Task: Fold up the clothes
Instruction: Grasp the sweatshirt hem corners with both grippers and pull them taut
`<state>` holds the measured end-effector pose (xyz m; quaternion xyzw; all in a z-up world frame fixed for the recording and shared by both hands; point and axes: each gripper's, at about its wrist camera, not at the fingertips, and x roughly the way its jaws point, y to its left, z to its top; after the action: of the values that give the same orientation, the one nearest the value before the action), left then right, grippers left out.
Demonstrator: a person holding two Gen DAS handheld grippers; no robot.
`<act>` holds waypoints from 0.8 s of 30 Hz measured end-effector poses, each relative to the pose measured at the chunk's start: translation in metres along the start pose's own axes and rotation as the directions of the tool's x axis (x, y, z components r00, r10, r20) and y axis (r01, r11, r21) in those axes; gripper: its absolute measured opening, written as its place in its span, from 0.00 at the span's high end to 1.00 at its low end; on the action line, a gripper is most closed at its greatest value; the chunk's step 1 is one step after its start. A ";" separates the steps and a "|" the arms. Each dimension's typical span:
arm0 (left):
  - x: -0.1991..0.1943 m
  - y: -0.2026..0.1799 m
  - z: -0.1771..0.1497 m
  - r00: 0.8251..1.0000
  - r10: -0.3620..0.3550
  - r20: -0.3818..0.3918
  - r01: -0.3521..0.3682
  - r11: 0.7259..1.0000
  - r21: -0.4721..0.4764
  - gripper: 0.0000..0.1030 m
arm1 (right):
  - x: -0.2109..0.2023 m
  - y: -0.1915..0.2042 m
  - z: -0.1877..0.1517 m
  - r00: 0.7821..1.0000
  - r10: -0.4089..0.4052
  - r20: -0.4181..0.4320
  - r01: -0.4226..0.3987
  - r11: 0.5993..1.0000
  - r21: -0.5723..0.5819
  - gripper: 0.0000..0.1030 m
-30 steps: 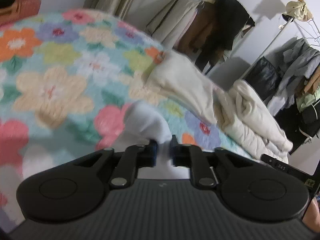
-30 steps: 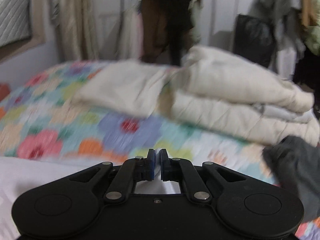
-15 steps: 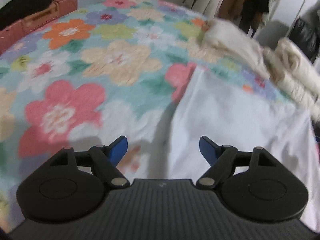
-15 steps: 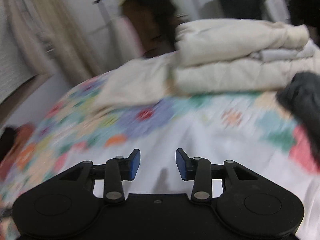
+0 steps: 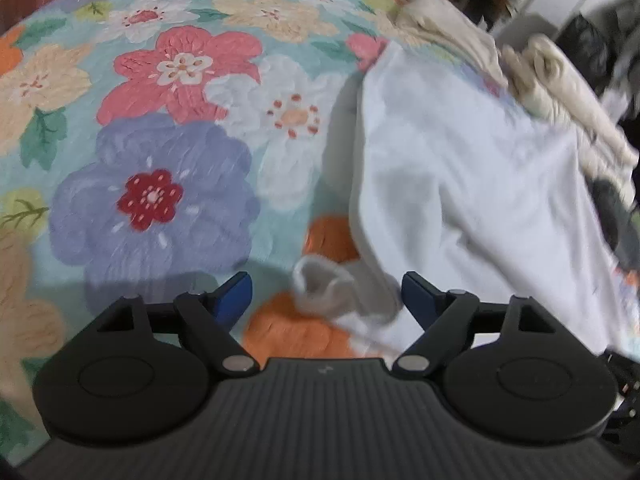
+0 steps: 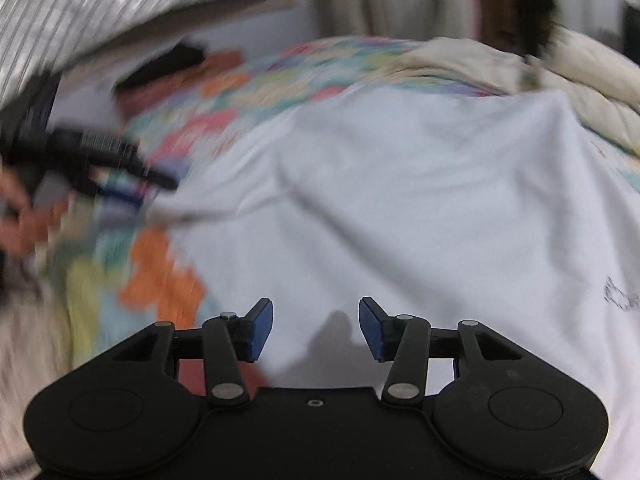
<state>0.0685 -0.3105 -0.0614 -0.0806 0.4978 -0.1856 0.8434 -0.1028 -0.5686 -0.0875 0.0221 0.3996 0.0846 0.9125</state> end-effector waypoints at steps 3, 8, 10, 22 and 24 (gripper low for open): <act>-0.003 -0.012 -0.007 0.999 0.014 0.036 -0.017 0.995 0.097 0.14 | 0.010 0.020 0.003 1.000 0.016 -0.025 -0.018 0.995 -0.093 0.47; -0.015 -0.031 -0.013 0.995 -0.101 0.003 0.098 0.971 0.219 0.15 | 0.024 0.046 -0.004 0.996 -0.054 -0.071 0.038 0.977 -0.210 0.45; -0.026 -0.044 -0.020 0.995 -0.080 0.066 0.054 0.945 0.323 0.13 | 0.024 0.052 -0.009 0.992 -0.087 -0.095 0.059 0.961 -0.269 0.45; 0.038 -0.046 -0.013 1.000 -0.026 -0.012 0.029 0.929 0.368 0.60 | 0.044 0.050 -0.018 0.982 -0.182 -0.041 0.166 0.954 -0.248 0.44; 0.038 -0.050 -0.014 1.000 0.008 0.018 -0.014 0.923 0.385 0.83 | 0.048 0.052 -0.018 0.981 -0.193 -0.028 0.180 0.951 -0.252 0.44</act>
<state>0.0612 -0.3704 -0.0830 0.0877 0.4452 -0.2744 0.8479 -0.0911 -0.5100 -0.1293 -0.1323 0.4098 0.0478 0.9013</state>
